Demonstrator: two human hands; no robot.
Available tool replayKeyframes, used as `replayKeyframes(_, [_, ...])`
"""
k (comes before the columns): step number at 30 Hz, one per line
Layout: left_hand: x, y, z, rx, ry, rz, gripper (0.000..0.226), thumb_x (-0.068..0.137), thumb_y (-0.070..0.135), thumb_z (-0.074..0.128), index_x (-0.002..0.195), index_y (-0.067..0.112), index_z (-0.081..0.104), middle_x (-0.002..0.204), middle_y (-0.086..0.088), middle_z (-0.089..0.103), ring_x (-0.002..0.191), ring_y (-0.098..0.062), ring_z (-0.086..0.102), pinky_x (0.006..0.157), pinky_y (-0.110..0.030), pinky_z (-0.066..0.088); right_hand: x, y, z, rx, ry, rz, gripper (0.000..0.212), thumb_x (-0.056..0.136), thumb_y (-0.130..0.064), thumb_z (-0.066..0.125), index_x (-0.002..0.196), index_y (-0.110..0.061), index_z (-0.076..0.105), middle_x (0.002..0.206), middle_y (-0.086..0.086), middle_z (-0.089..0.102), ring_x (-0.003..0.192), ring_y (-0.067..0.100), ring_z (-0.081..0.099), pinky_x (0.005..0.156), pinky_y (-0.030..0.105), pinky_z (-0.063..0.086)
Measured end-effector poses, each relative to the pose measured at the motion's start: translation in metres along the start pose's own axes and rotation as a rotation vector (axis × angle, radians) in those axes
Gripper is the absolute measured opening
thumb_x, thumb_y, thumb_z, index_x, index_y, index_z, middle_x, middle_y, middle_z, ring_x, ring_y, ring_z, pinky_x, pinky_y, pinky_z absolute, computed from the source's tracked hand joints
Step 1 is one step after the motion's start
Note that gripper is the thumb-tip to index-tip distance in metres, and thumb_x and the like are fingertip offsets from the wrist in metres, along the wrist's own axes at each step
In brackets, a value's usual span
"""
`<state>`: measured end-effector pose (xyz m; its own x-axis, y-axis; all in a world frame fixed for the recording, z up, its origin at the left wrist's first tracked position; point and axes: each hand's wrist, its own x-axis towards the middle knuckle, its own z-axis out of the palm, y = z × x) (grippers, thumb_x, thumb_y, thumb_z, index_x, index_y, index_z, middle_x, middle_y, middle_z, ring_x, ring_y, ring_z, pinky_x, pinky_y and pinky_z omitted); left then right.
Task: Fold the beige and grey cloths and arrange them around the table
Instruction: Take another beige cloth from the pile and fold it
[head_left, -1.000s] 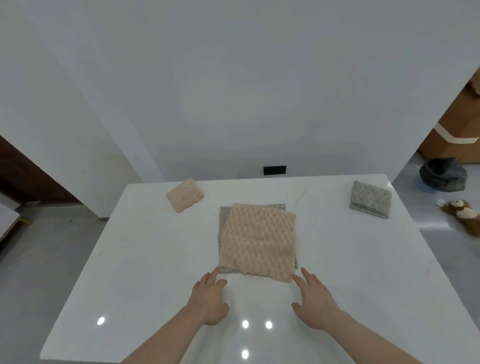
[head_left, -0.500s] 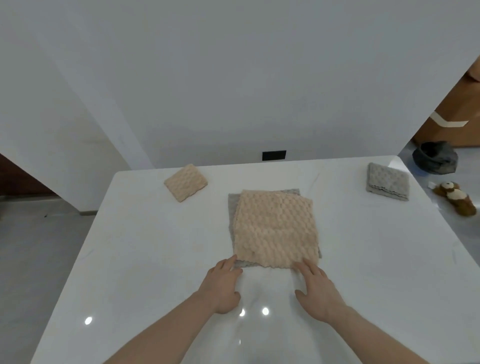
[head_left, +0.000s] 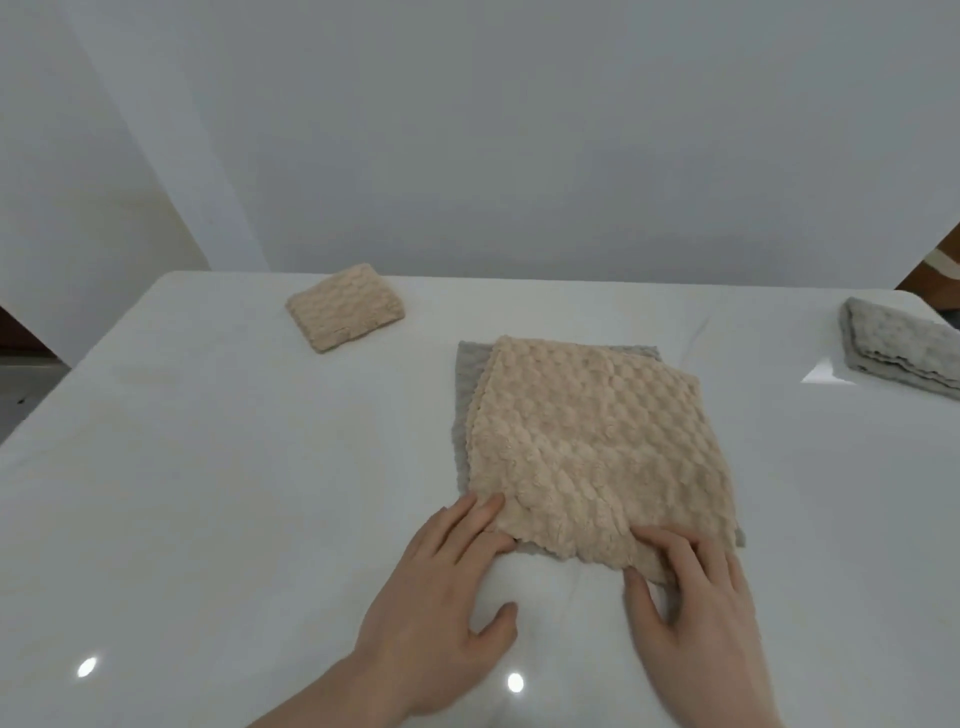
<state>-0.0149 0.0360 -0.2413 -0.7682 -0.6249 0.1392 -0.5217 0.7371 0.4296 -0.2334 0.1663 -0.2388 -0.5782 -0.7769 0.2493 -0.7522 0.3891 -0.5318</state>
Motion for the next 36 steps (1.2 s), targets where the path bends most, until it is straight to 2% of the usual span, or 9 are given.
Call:
replayKeyframes(3, [0.000, -0.002, 0.006, 0.035, 0.048, 0.010, 0.055, 0.089, 0.059, 0.047, 0.141, 0.043, 0.041, 0.162, 0.031, 0.008, 0.152, 0.003, -0.004, 0.125, -0.024, 0.008, 0.000, 0.007, 0.005, 0.046, 0.054, -0.022, 0.033, 0.078, -0.042, 0.064, 0.110, -0.041, 0.064, 0.105, -0.021, 0.054, 0.100, 0.007, 0.049, 0.090, 0.021, 0.034])
replayKeyframes(6, [-0.003, -0.001, 0.008, 0.034, 0.078, 0.022, 0.060, 0.090, 0.058, 0.045, 0.147, 0.043, 0.035, 0.158, 0.035, 0.013, 0.149, 0.008, -0.003, 0.123, -0.018, 0.005, -0.003, 0.011, 0.009, 0.017, 0.058, -0.061, 0.039, 0.079, -0.028, 0.078, 0.112, -0.042, 0.063, 0.103, -0.022, 0.053, 0.102, 0.013, 0.052, 0.093, 0.035, 0.043])
replayKeyframes(9, [-0.004, -0.003, 0.008, 0.038, 0.117, 0.026, 0.062, 0.091, 0.054, 0.048, 0.149, 0.037, 0.039, 0.157, 0.029, 0.024, 0.147, 0.006, 0.009, 0.121, -0.014, 0.006, -0.004, 0.012, 0.010, -0.005, 0.049, -0.098, 0.036, 0.082, -0.031, 0.074, 0.113, -0.043, 0.061, 0.102, -0.024, 0.049, 0.102, 0.015, 0.052, 0.093, 0.039, 0.045])
replayKeyframes(14, [-0.010, -0.004, 0.011, 0.022, 0.150, -0.020, 0.060, 0.090, 0.047, 0.050, 0.149, 0.033, 0.046, 0.156, 0.021, 0.038, 0.144, -0.002, 0.027, 0.121, -0.025, 0.024, -0.011, 0.017, 0.016, -0.054, 0.111, -0.142, 0.032, 0.085, -0.032, 0.068, 0.117, -0.034, 0.063, 0.112, -0.006, 0.058, 0.111, 0.025, 0.052, 0.100, 0.040, 0.041])
replayKeyframes(18, [-0.018, 0.005, 0.006, 0.008, 0.181, -0.064, 0.058, 0.090, 0.038, 0.054, 0.147, 0.031, 0.046, 0.149, 0.018, 0.045, 0.135, -0.008, 0.039, 0.113, -0.026, 0.033, -0.016, 0.015, 0.011, -0.041, 0.127, -0.114, 0.031, 0.086, -0.033, 0.066, 0.117, -0.028, 0.065, 0.113, -0.002, 0.061, 0.111, 0.026, 0.053, 0.099, 0.038, 0.041])
replayKeyframes(25, [-0.028, 0.010, 0.004, 0.041, 0.207, -0.103, 0.057, 0.087, 0.039, 0.053, 0.143, 0.030, 0.045, 0.148, 0.015, 0.043, 0.134, -0.012, 0.042, 0.111, -0.031, 0.037, -0.019, 0.018, 0.008, -0.029, 0.180, -0.069, 0.021, 0.089, -0.026, 0.063, 0.107, -0.024, 0.072, 0.111, 0.002, 0.066, 0.108, 0.030, 0.052, 0.096, 0.038, 0.043])
replayKeyframes(29, [-0.025, 0.008, 0.007, 0.088, 0.175, -0.104, 0.063, 0.089, 0.043, 0.050, 0.150, 0.029, 0.041, 0.164, 0.018, 0.022, 0.146, -0.009, 0.027, 0.118, -0.030, 0.030, -0.021, 0.014, 0.006, 0.000, 0.194, -0.062, 0.018, 0.085, -0.027, 0.063, 0.101, -0.027, 0.072, 0.108, -0.002, 0.066, 0.106, 0.027, 0.049, 0.094, 0.037, 0.043])
replayKeyframes(32, [-0.022, 0.007, 0.007, 0.094, 0.180, -0.060, 0.068, 0.092, 0.041, 0.049, 0.157, 0.030, 0.031, 0.165, 0.019, 0.018, 0.148, -0.010, 0.024, 0.119, -0.028, 0.026, -0.020, 0.010, 0.006, -0.027, 0.200, -0.072, 0.028, 0.078, -0.030, 0.064, 0.106, -0.031, 0.068, 0.112, -0.006, 0.061, 0.110, 0.025, 0.046, 0.098, 0.040, 0.041])
replayKeyframes(36, [-0.020, 0.007, 0.007, 0.101, 0.249, -0.016, 0.077, 0.089, 0.039, 0.049, 0.159, 0.030, 0.021, 0.164, 0.018, 0.018, 0.146, -0.009, 0.023, 0.118, -0.027, 0.029, -0.016, 0.013, 0.007, -0.089, 0.202, -0.016, 0.032, 0.083, -0.031, 0.059, 0.114, -0.032, 0.066, 0.122, -0.004, 0.059, 0.118, 0.026, 0.045, 0.099, 0.041, 0.039])
